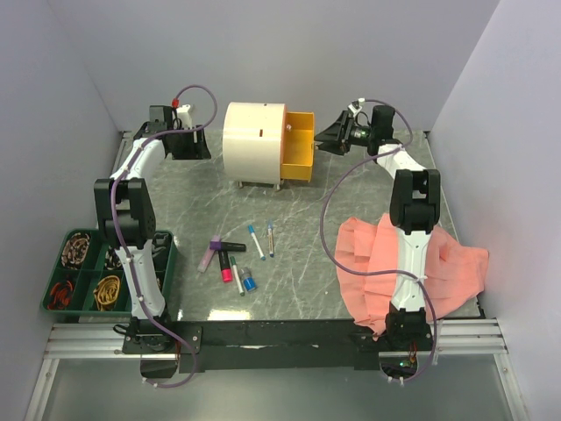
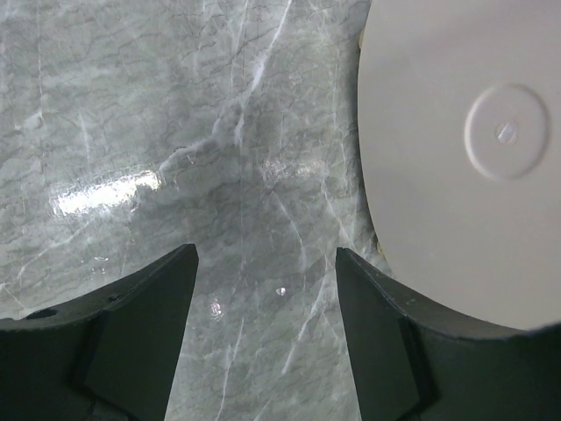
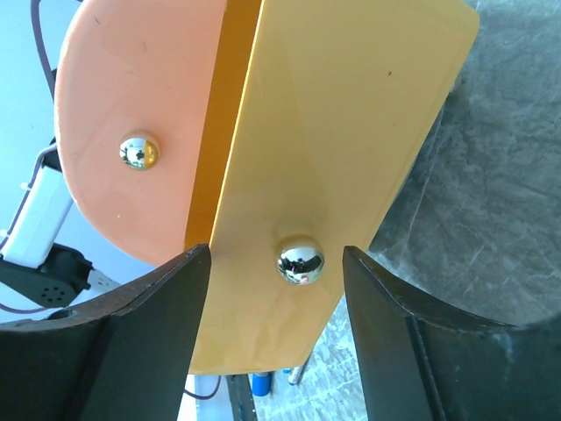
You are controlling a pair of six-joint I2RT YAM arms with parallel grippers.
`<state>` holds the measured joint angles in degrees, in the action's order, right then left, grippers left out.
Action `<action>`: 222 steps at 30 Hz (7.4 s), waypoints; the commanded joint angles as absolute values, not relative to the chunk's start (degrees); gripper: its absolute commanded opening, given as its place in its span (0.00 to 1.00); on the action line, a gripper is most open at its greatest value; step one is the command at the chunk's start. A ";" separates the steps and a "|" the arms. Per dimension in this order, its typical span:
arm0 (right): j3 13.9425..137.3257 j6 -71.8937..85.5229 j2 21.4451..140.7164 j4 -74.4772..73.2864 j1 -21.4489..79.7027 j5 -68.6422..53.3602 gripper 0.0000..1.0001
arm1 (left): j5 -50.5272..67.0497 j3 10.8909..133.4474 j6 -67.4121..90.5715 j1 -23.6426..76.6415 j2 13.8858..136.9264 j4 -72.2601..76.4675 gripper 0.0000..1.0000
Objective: Sort the stationery into containers
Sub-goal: Open the drawer in the storage box, then pick up the stationery from the center of the board, then place the stationery in the drawer, then close the drawer in the storage box.
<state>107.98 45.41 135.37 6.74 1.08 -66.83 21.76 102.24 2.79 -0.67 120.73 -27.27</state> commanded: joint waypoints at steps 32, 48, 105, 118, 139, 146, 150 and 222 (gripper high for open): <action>74.61 3.86 83.14 -28.21 24.60 -19.52 0.74 | 0.18 80.15 5.89 -4.31 88.06 -25.66 1.00; 62.75 22.67 84.98 -20.13 53.17 5.09 0.76 | -12.03 81.47 5.80 -4.66 84.20 -25.22 0.99; 77.43 21.88 111.80 -19.60 65.48 7.21 0.50 | -8.61 64.96 10.28 -4.92 71.72 -23.03 0.99; 76.99 19.78 112.59 -18.37 65.39 5.54 0.33 | -7.73 64.77 10.63 -5.01 71.81 -22.85 1.00; 85.86 1.67 84.03 -23.20 44.61 2.12 0.00 | -0.27 73.11 9.67 -4.83 77.25 -28.19 0.99; 93.41 0.61 88.22 -21.19 30.51 -2.11 0.00 | 6.32 82.96 6.68 -4.83 81.91 -32.60 0.99; 100.26 2.36 95.96 -19.60 26.46 -3.78 0.00 | 12.99 87.36 6.77 -4.92 84.90 -34.63 0.99; 103.89 44.03 127.88 3.69 4.04 -54.84 0.15 | 43.24 101.86 5.10 -0.79 110.66 -20.74 0.93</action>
<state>101.27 44.49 127.46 2.72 2.81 -54.87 41.21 100.64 5.61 -1.39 110.76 -21.96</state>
